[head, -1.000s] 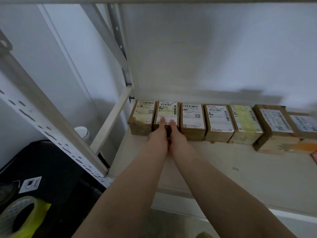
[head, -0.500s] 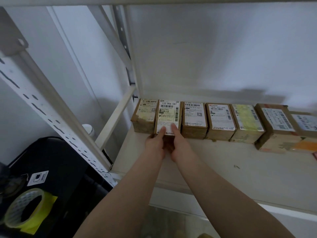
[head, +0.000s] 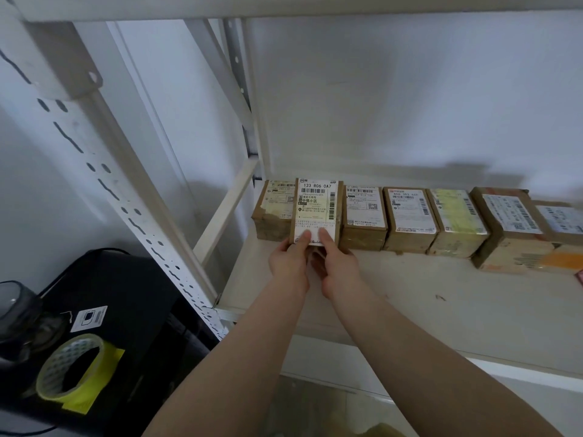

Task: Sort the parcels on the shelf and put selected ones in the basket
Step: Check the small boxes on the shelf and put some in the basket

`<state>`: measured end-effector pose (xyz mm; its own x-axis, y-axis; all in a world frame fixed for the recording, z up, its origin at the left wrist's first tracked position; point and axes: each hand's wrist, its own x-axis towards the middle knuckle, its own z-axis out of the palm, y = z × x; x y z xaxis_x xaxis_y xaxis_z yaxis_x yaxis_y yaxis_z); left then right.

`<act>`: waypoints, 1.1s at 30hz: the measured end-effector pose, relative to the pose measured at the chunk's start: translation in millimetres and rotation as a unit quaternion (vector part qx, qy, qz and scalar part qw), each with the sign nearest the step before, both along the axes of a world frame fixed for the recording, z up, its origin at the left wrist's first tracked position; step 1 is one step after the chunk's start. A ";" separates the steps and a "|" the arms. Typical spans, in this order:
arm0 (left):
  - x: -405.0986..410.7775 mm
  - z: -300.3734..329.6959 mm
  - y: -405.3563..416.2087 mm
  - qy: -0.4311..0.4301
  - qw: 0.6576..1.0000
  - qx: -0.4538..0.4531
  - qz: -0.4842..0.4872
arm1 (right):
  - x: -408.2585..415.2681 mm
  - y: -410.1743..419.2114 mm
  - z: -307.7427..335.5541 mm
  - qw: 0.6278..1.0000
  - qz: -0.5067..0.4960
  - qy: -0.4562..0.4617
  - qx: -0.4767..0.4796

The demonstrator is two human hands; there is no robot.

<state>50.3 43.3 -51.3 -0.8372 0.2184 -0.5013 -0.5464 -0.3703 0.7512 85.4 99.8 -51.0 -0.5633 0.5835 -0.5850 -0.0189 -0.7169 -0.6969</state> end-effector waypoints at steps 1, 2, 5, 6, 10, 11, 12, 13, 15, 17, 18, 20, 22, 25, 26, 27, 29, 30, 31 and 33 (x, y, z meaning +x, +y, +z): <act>0.3 2.2 -0.4 0.000 1.000 0.004 0.002 | 0.6 0.3 0.3 1.000 0.001 0.001 0.003; 1.0 4.9 -0.7 0.000 1.000 0.008 0.004 | 0.9 0.5 0.0 1.000 0.002 0.000 0.004; 1.4 9.5 -0.6 0.004 1.000 0.010 0.010 | 1.3 0.8 1.4 1.000 -0.002 0.001 0.007; 1.6 10.4 -0.4 0.006 1.000 0.011 0.010 | 1.6 0.7 2.4 1.000 -0.004 0.003 0.007; 1.9 12.1 1.5 0.002 1.000 0.007 0.016 | 2.4 1.7 5.7 1.000 -0.010 0.012 0.003; 1.9 12.4 2.1 -0.001 1.000 0.007 0.018 | 2.5 1.3 6.6 1.000 -0.009 0.013 0.000; 2.1 13.0 2.5 -0.005 1.000 0.006 0.020 | 2.4 1.1 6.5 1.000 -0.008 0.014 -0.004; 2.1 13.6 2.7 -0.007 1.000 0.005 0.022 | 2.2 1.0 6.1 1.000 -0.007 0.014 -0.007; 1.9 14.6 2.8 -0.011 1.000 0.005 0.022 | 2.6 1.2 7.2 1.000 -0.005 0.019 -0.008; 1.9 16.0 2.0 -0.014 1.000 0.008 0.021 | 3.7 1.1 9.3 1.000 -0.003 0.025 -0.007; 1.8 16.6 1.5 -0.014 1.000 0.010 0.021 | 4.2 0.9 10.4 1.000 -0.002 0.027 -0.008; 1.5 16.8 0.5 -0.012 1.000 0.011 0.022 | 4.5 -0.2 12.0 1.000 -0.003 0.027 -0.011; 0.7 16.7 0.4 -0.006 1.000 0.012 0.019 | 4.4 -1.3 13.4 1.000 -0.004 0.028 -0.013; 0.3 16.3 1.5 -0.008 1.000 0.011 0.013 | 4.2 -1.2 14.3 0.999 -0.008 0.031 -0.014; 0.2 15.9 1.8 -0.010 1.000 0.008 0.013 | 4.3 -1.1 14.4 0.999 -0.008 0.032 -0.014; 0.0 15.5 2.1 -0.010 1.000 0.005 0.013 | 4.6 -1.0 14.8 0.999 -0.007 0.032 -0.013; -0.3 15.1 2.1 -0.009 1.000 0.004 0.011 | 4.9 -1.0 14.8 0.999 -0.007 0.031 -0.012; -0.5 15.0 1.8 -0.008 1.000 0.004 0.009 | 4.7 -0.8 14.6 0.999 -0.006 0.029 -0.011; -0.9 14.9 1.8 -0.009 1.000 0.003 0.009 | 4.5 -0.7 14.2 1.000 -0.007 0.027 -0.011; -1.5 15.0 1.5 -0.008 1.000 0.000 0.007 | 3.8 -0.8 13.7 1.000 -0.009 0.023 -0.013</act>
<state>48.8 44.8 -36.3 -0.8322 0.2065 -0.5146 -0.5530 -0.3788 0.7421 89.2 99.0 -37.3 -0.5793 0.5790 -0.5738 -0.0630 -0.7336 -0.6767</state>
